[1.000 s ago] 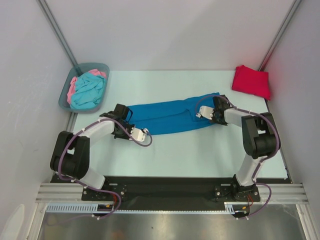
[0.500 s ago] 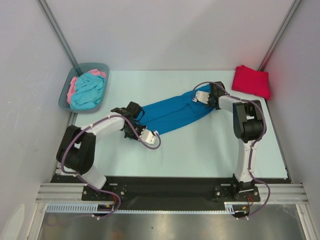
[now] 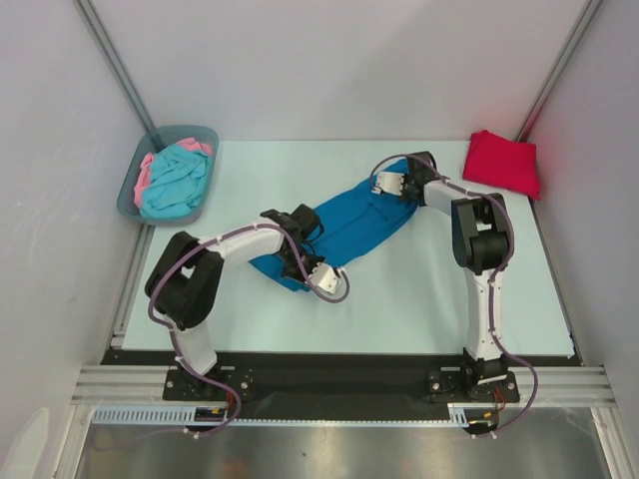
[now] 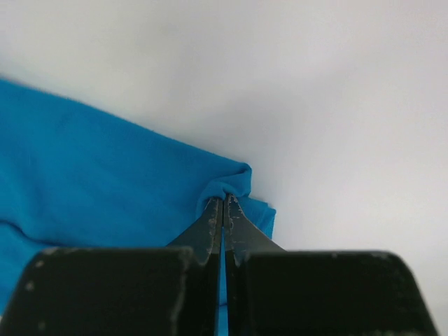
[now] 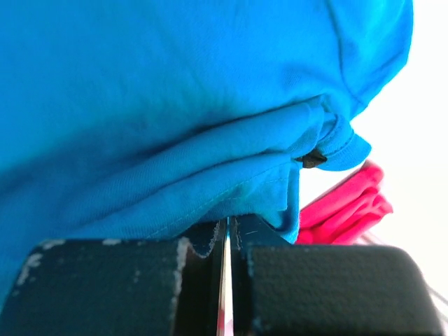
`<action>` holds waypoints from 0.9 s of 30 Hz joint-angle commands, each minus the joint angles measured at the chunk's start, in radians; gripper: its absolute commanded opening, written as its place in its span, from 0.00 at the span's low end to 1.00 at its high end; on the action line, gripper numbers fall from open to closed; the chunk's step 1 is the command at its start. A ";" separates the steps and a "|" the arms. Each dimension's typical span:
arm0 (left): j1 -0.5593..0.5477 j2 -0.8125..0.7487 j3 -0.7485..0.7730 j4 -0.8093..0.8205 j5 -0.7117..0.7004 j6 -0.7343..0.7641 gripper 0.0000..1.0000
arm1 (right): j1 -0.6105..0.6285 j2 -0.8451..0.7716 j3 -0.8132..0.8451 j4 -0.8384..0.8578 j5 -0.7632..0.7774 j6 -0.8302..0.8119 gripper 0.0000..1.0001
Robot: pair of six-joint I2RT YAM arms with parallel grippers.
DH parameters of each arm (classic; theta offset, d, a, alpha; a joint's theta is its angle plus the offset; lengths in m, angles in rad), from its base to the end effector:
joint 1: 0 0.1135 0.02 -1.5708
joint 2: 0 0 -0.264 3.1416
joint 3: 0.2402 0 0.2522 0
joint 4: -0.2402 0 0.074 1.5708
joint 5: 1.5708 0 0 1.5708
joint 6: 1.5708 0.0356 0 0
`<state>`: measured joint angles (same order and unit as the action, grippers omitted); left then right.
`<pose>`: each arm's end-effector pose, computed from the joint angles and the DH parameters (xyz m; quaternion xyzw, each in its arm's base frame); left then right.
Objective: Fold and stack the t-shirts
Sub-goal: Fold the tshirt
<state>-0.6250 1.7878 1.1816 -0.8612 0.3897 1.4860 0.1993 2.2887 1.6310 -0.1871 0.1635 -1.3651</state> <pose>0.2543 -0.2002 0.1747 0.8575 0.4741 -0.1546 0.1268 0.4880 0.0926 0.1285 -0.6361 0.6814 -0.2585 0.2534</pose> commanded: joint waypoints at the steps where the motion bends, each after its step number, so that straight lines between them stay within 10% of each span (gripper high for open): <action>1: -0.068 0.044 0.078 -0.044 0.133 -0.003 0.00 | 0.038 0.095 0.015 -0.087 -0.130 -0.003 0.00; 27: -0.303 0.190 0.345 -0.084 0.330 0.089 0.00 | 0.167 0.419 0.521 0.000 -0.151 0.064 0.00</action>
<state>-0.8982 1.9778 1.4883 -0.9276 0.6113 1.5219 0.3267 2.6343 2.1342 -0.1005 0.0818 -1.3453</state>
